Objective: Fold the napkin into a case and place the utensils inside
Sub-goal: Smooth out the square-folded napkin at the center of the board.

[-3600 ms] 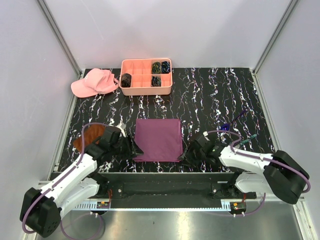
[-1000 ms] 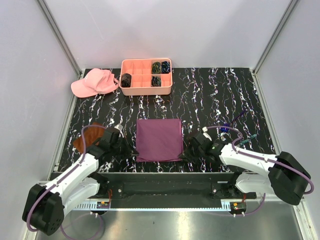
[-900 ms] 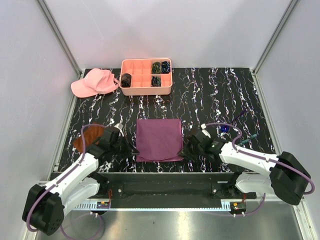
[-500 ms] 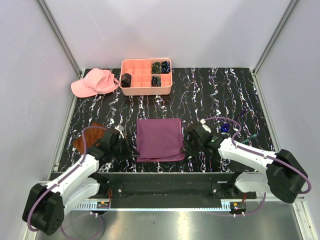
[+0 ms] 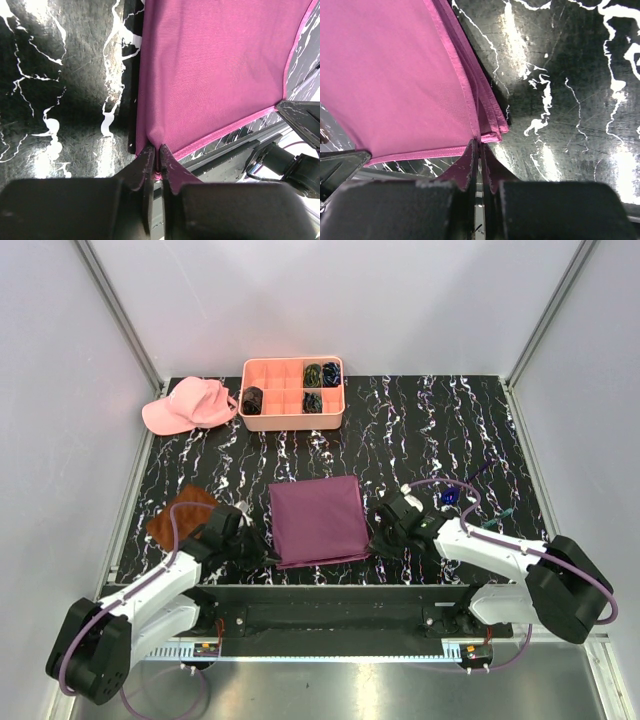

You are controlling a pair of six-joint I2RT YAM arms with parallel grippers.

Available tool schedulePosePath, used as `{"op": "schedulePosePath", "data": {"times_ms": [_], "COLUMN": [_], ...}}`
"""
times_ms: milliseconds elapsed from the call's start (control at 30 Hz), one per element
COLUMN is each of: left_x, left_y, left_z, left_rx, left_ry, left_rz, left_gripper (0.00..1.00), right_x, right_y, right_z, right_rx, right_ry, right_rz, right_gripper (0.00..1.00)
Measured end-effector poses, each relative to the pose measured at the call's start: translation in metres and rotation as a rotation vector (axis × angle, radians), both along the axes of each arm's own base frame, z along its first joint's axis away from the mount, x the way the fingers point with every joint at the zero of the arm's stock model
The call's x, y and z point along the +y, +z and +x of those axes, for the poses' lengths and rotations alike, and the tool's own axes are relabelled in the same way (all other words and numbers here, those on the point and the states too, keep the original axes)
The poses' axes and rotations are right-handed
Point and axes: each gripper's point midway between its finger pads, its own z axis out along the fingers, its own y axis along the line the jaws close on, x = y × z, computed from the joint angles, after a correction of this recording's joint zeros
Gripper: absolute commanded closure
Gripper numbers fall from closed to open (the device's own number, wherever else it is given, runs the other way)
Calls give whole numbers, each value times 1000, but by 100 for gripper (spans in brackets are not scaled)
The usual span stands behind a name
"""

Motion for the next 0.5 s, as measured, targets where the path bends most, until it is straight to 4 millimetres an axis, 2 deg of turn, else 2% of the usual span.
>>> {"op": "schedulePosePath", "data": {"times_ms": [133, 167, 233, 333, 433, 467, 500], "left_x": [0, 0, 1, 5, 5, 4, 1], "left_y": [-1, -1, 2, 10, 28, 34, 40], "left_z": [-1, -2, -3, -4, 4, 7, 12], "left_rx": [3, 2, -8, -32, -93, -112, -130], "left_ry": [-2, -3, -3, 1, 6, 5, 2], "left_rz": [-3, -3, -2, 9, 6, -2, -12], "left_gripper": [63, 56, 52, 53, 61, 64, 70], "right_x": [-4, -5, -8, -8, -9, -9, -9], "right_y": [-5, -6, -8, -8, -9, -9, -9], "right_z": [-2, -2, -3, -3, -3, -3, -3], "right_rx": [4, 4, 4, 0, -2, -3, -4], "right_ry": [-2, -2, -2, 4, 12, 15, 19], "right_rz": [-14, -19, -32, -36, -40, -41, -42], "right_gripper": [95, 94, 91, 88, 78, 72, 69]}}
